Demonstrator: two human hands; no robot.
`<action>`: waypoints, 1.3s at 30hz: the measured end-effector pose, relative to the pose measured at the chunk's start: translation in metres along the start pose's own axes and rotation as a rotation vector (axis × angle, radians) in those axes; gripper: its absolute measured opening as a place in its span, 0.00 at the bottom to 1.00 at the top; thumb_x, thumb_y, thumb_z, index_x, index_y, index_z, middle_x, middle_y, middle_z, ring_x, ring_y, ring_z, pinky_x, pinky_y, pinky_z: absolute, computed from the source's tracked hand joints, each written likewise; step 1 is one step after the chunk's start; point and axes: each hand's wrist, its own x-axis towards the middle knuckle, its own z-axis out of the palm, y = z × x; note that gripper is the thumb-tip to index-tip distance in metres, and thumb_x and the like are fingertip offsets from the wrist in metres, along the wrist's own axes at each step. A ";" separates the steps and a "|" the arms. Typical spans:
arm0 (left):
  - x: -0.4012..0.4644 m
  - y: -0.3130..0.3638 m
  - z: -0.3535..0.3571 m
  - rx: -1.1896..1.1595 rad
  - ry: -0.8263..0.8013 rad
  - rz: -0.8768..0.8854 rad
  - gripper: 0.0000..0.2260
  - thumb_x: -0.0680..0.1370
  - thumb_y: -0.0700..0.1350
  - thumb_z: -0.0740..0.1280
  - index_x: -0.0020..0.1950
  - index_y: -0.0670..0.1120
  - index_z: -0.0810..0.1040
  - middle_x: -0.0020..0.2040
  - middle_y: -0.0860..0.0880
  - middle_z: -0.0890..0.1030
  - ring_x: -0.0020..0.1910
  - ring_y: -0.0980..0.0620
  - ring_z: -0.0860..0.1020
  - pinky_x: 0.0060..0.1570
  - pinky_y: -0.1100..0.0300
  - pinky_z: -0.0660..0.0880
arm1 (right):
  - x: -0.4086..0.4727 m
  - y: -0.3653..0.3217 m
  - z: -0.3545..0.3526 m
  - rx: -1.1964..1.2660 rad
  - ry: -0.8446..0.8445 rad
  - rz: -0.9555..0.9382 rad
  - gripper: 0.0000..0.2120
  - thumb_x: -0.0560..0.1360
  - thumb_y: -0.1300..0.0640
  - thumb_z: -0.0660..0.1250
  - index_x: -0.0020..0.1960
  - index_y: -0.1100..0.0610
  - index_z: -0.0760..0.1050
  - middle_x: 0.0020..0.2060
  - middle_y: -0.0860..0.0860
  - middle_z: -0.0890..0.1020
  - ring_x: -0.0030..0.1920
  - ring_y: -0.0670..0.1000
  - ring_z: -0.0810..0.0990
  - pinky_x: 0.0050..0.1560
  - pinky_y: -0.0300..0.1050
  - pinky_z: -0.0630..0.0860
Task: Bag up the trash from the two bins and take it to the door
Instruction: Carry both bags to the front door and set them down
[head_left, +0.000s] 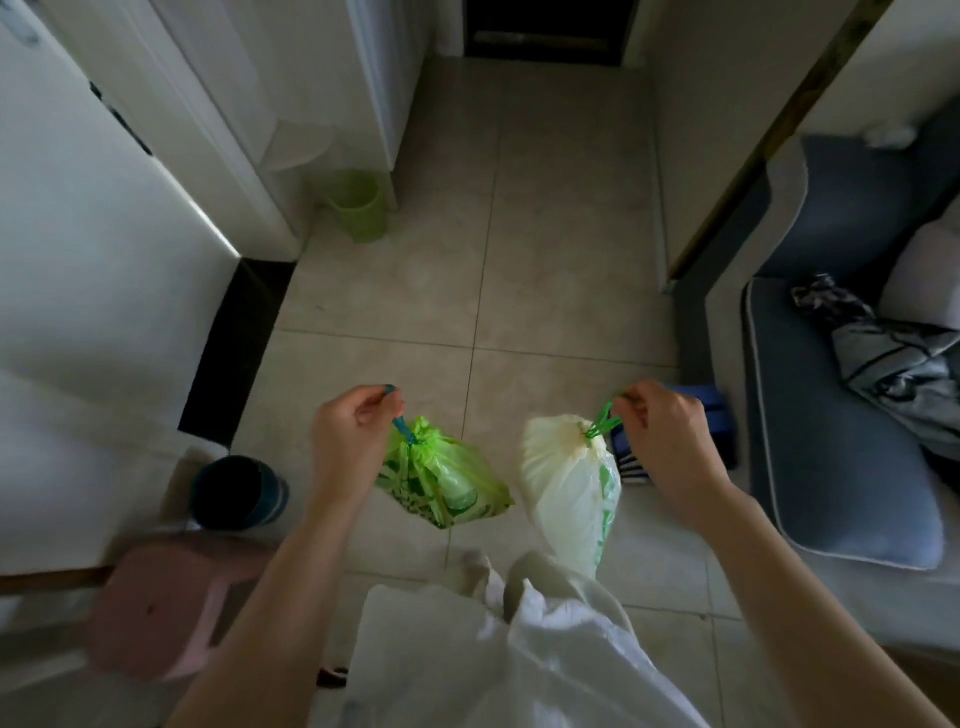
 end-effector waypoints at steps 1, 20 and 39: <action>0.023 0.005 0.008 0.015 -0.002 0.014 0.03 0.76 0.44 0.70 0.43 0.47 0.83 0.36 0.57 0.84 0.36 0.61 0.82 0.42 0.67 0.76 | 0.022 -0.001 0.001 0.002 0.006 0.008 0.08 0.76 0.60 0.65 0.43 0.65 0.77 0.34 0.60 0.82 0.36 0.62 0.78 0.39 0.53 0.75; 0.430 0.129 0.197 -0.037 0.015 -0.003 0.06 0.75 0.44 0.71 0.39 0.53 0.83 0.36 0.50 0.85 0.39 0.48 0.84 0.50 0.43 0.80 | 0.476 0.021 -0.025 -0.076 -0.093 -0.115 0.08 0.78 0.59 0.63 0.44 0.60 0.78 0.34 0.55 0.81 0.33 0.54 0.77 0.35 0.46 0.73; 0.831 0.233 0.362 0.049 -0.131 0.115 0.08 0.73 0.47 0.69 0.34 0.57 0.80 0.32 0.57 0.83 0.35 0.63 0.81 0.38 0.68 0.74 | 0.907 0.012 -0.029 -0.069 0.029 0.020 0.08 0.77 0.60 0.63 0.44 0.61 0.79 0.34 0.55 0.83 0.34 0.55 0.79 0.35 0.47 0.76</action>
